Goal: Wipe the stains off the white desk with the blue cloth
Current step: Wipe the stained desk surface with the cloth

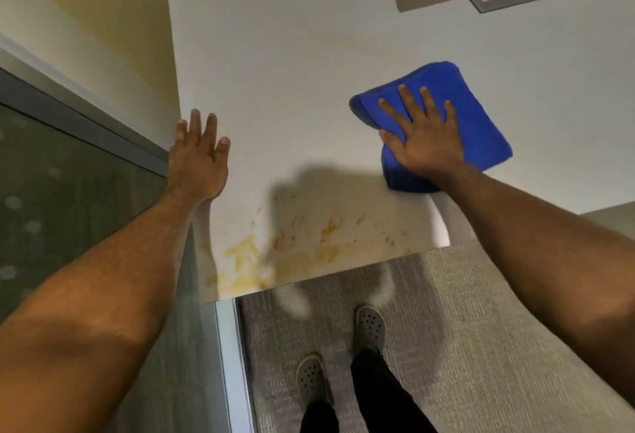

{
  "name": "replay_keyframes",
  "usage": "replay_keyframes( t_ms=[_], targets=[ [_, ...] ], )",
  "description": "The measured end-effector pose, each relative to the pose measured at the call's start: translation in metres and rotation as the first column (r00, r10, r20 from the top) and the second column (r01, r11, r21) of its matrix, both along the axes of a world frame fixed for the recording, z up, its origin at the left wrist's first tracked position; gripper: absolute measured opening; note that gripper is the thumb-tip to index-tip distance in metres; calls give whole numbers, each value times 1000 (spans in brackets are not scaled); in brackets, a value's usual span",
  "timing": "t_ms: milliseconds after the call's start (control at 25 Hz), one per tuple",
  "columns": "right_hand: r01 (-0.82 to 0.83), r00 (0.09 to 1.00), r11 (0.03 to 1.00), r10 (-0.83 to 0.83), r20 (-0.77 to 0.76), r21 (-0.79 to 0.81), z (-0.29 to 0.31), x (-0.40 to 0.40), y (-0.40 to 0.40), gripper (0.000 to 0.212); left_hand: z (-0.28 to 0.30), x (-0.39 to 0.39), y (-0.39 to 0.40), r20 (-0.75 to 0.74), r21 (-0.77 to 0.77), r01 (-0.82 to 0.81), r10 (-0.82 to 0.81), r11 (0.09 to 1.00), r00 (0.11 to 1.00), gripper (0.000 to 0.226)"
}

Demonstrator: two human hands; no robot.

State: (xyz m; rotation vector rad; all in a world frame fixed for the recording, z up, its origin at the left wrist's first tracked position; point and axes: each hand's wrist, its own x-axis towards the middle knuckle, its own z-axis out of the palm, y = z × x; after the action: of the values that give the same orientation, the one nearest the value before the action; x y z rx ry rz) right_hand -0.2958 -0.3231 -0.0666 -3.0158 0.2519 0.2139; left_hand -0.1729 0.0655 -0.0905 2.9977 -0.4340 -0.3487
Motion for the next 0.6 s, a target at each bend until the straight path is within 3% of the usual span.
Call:
replay_keyframes(
  t_ms=[80,240,320,400,520,600],
  targets=[
    [2,998,1000,-3,60,22,0,-8,-15,59,-6,1,5,30,-41,-2,3,999,1000,68],
    [257,957,963,-265,121,75,-5,-34,-30,55,-7,4,2,67,-43,18,-15,999,998,70],
    [307,937,945,-321,135,112,-1,-32,-8,55,-8,2,1,91,-20,26,-24,999,996,70],
    [224,954,957,-253,159,182,3,-38,25,55,-8,0,-1,145,21,62,-64,998,987,71],
    [-83,985,975,49,168,204,-2,-100,58,54,-3,-1,-1,182,61,93,-103,994,978,71],
    [-67,986,980,36,162,188,2,-122,35,54,-3,-1,0,195,102,90,-109,991,975,69]
  ],
)
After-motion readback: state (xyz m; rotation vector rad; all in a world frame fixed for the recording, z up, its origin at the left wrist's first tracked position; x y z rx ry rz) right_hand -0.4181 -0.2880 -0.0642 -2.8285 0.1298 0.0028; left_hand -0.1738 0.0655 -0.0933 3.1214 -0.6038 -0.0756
